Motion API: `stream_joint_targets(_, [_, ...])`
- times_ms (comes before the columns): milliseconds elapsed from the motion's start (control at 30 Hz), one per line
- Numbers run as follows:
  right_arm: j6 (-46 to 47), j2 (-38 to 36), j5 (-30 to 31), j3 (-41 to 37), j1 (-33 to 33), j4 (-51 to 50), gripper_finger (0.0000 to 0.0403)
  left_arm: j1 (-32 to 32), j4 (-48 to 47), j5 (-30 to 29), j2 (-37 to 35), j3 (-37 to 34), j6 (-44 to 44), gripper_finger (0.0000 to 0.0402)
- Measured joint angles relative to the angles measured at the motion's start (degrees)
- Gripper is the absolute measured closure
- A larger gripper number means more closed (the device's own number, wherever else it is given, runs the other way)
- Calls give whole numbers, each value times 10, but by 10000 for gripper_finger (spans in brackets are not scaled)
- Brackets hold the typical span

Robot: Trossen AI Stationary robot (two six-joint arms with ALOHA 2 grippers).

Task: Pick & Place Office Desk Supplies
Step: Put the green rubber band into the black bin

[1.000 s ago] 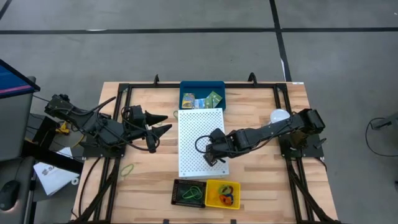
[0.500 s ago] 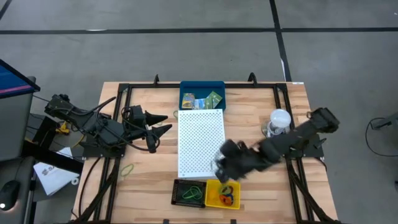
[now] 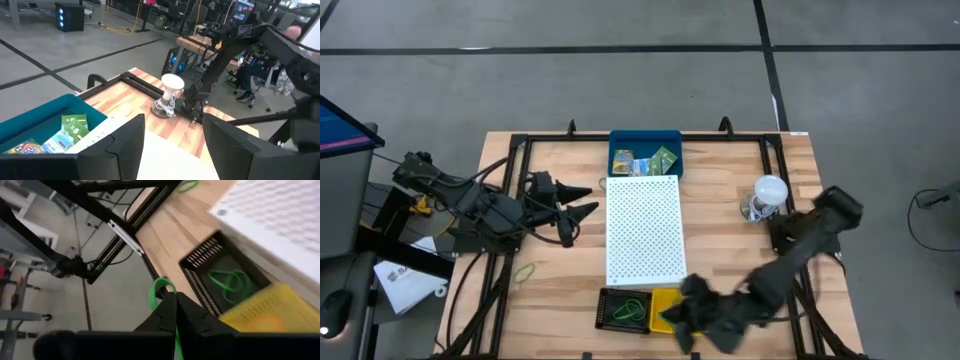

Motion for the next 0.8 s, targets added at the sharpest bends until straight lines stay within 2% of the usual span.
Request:
stream_joint_targets(100, [-58,55,-65,0,-44,116,403,0,0,4,9,0,-2,206])
stream_joint_targets(167, [-63,93,-95,0,-68,157,403,0,0,5,14,0,-4,206])
stream_joint_targets(367, [-22,146,-109,-1,-79,95,403,-1,2,16,22,0,-15,206])
stream_joint_targets(800, [-40,148,-93,1,-79,72,403,-1,2,20,27,0,-19,206])
